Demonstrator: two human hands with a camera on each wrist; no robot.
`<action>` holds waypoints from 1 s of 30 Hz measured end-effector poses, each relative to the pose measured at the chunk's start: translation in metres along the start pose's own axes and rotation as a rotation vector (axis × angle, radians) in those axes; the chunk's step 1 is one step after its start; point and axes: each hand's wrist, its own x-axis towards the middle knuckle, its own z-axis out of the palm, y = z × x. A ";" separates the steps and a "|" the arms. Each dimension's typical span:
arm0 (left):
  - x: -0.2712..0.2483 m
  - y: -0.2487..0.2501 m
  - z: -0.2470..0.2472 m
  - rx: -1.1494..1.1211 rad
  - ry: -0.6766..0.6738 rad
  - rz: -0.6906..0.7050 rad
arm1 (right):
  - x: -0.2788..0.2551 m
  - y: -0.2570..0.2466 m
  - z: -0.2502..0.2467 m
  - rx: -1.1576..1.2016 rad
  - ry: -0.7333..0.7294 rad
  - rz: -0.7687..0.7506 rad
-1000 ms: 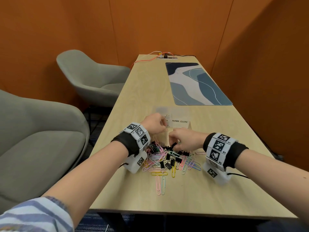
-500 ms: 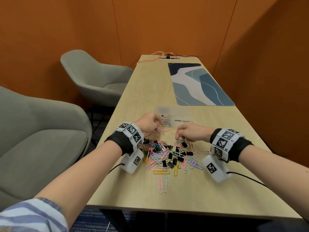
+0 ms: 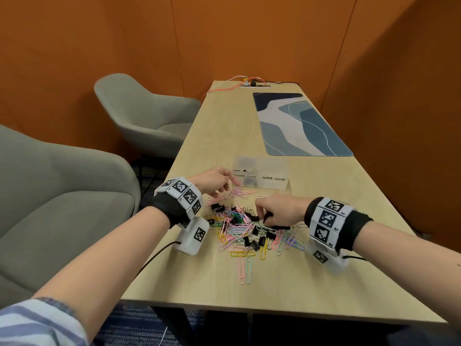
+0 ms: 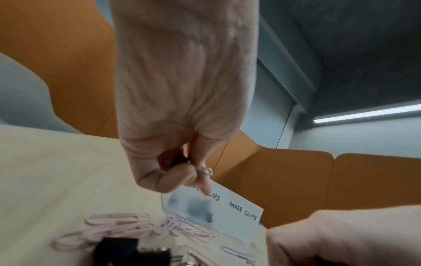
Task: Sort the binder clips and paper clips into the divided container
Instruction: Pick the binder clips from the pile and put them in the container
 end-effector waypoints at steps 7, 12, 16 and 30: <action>-0.011 -0.018 -0.011 0.498 0.038 0.052 | 0.004 0.009 -0.002 0.040 0.028 -0.005; -0.018 -0.028 -0.013 0.610 -0.014 0.022 | -0.003 0.018 -0.016 0.190 0.080 0.051; -0.015 -0.031 -0.010 0.625 0.008 0.045 | -0.006 0.013 -0.015 0.139 0.023 0.041; -0.019 -0.038 -0.010 0.631 0.052 0.097 | -0.003 0.011 -0.011 0.034 0.019 0.112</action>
